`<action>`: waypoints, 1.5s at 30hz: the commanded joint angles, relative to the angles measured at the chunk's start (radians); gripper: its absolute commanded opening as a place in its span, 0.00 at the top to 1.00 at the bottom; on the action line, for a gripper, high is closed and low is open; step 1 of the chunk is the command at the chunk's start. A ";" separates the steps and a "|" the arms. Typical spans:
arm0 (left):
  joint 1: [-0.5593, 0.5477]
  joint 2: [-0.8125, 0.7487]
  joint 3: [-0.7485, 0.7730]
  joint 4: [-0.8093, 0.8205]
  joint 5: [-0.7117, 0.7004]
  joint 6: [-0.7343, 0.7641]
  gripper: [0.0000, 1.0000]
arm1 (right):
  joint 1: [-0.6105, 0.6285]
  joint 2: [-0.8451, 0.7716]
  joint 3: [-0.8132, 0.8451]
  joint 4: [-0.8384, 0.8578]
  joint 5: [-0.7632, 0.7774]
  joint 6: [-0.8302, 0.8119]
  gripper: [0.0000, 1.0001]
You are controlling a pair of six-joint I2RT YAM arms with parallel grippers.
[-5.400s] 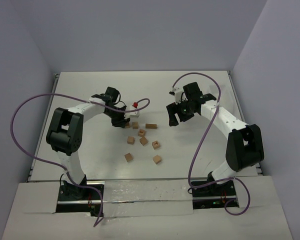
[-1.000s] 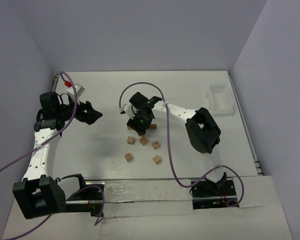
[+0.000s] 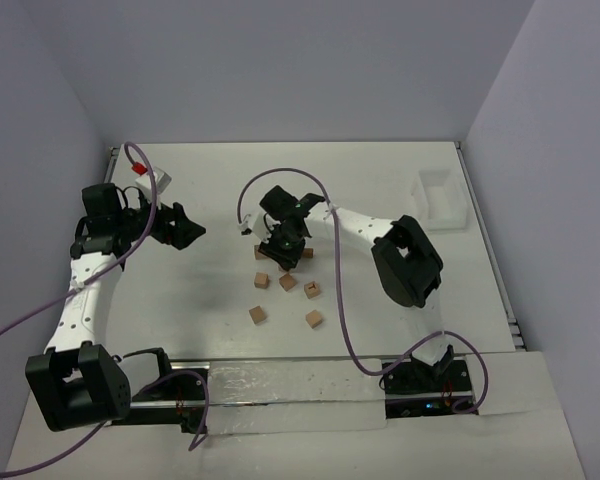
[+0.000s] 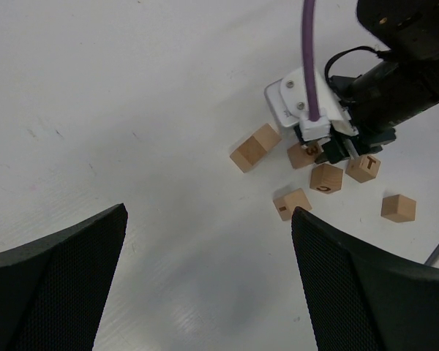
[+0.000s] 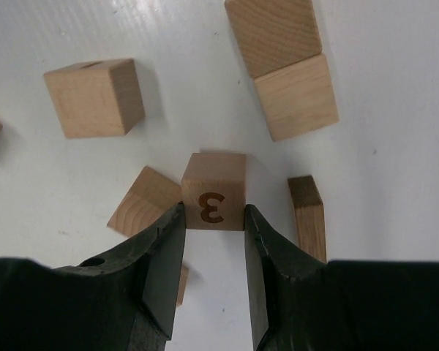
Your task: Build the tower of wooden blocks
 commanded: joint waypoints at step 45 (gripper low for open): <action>0.099 0.138 -0.032 0.146 0.122 -0.092 0.01 | -0.041 0.206 0.511 -0.327 -0.097 -0.468 0.97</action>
